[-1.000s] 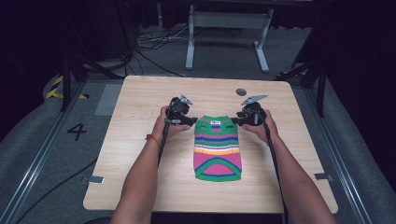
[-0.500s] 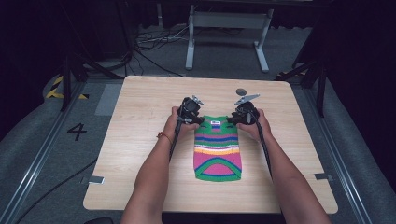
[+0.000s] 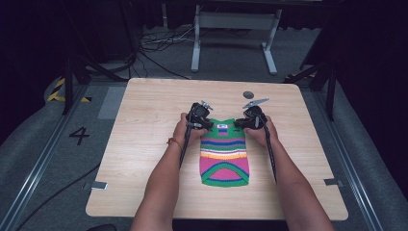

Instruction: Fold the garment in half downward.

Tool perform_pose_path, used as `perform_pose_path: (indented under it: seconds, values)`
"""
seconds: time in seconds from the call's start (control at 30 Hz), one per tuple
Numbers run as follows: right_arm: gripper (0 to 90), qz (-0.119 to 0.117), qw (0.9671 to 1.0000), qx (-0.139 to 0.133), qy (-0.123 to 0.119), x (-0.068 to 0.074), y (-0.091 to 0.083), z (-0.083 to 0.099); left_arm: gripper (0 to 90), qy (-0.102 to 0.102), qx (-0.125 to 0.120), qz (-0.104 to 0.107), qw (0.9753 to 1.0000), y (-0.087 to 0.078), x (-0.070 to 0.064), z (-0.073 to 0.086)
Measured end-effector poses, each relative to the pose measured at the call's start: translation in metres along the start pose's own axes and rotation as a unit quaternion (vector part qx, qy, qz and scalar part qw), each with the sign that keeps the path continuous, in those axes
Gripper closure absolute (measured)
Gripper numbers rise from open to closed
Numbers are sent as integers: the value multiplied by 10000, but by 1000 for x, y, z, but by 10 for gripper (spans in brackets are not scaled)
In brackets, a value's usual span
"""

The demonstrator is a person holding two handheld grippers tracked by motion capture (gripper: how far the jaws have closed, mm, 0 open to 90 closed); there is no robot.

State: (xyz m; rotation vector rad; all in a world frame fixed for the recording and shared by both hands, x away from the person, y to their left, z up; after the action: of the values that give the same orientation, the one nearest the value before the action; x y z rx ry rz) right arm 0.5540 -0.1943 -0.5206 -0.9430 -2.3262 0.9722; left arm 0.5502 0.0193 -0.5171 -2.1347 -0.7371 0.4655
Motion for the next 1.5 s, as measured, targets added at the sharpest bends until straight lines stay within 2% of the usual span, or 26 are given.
perform_pose_path:
  seconds: [0.17,0.2,0.3,0.53,0.6,0.67,0.7,0.83,0.87,0.9,0.93,0.97,1.1,1.13,1.37,1.5]
  values:
    - [847,69,9999,58,-103,3,-2,-1,810,85,38,-97,9999,0,-2,-2]
    - [850,105,9997,52,-191,3,-3,-2,810,138,42,-163,9998,-1,-2,-3]
    - [852,105,9996,-67,-254,5,-10,-6,814,266,-77,-354,9990,-6,-3,-7]
    - [849,64,9985,-340,-421,12,-27,-16,809,445,-292,-289,9982,-25,-8,-14]
    - [850,16,9977,-427,-528,17,-36,-17,813,614,-338,-278,9972,-34,-13,-12]
    - [850,-129,9955,-627,-702,25,-48,-17,813,887,-369,-245,9951,-44,-21,-6]
    - [851,-199,9940,-735,-781,30,-55,-15,814,926,-427,-202,9946,-48,-23,-4]
    - [850,-268,9912,-797,-1018,41,-71,-8,814,1160,-629,-162,9911,-65,-32,5]
    - [850,-268,9912,-797,-1018,41,-71,-8,813,1160,-629,-162,9911,-65,-32,5]
    - [850,-340,9892,-874,-1129,48,-78,-3,813,1255,-705,-177,9894,-69,-35,8]
    - [850,-341,9885,-899,-1164,51,-81,-1,813,1405,-789,-170,9868,-76,-39,12]
    - [850,-369,9879,-922,-1192,53,-83,2,813,1461,-782,-200,9860,-78,-41,14]
    - [850,-465,9857,-970,-1298,61,-87,9,814,1563,-780,-150,9845,-84,-47,21]
    - [850,-498,9848,-971,-1352,65,-90,12,814,1616,-820,-107,9834,-88,-53,25]
    - [847,-633,9816,-1017,-1484,77,-99,25,813,1711,-838,-32,9817,-93,-69,39]
    - [844,-714,9790,-932,-1668,87,-105,39,813,1878,-816,64,9788,-97,-83,51]
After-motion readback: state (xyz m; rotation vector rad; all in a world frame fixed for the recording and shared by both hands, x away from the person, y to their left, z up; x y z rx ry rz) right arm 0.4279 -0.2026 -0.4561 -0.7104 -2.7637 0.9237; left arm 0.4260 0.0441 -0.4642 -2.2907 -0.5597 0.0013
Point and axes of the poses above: each handheld gripper's, and its own axes: y roughly forward along the jaws, z roughly out of its underside, x roughly to its left, the point moved 3 cm from there along y, roughly forward along the jaws, and after that the axes turned 1 degree about y, right-handed, at the moved point
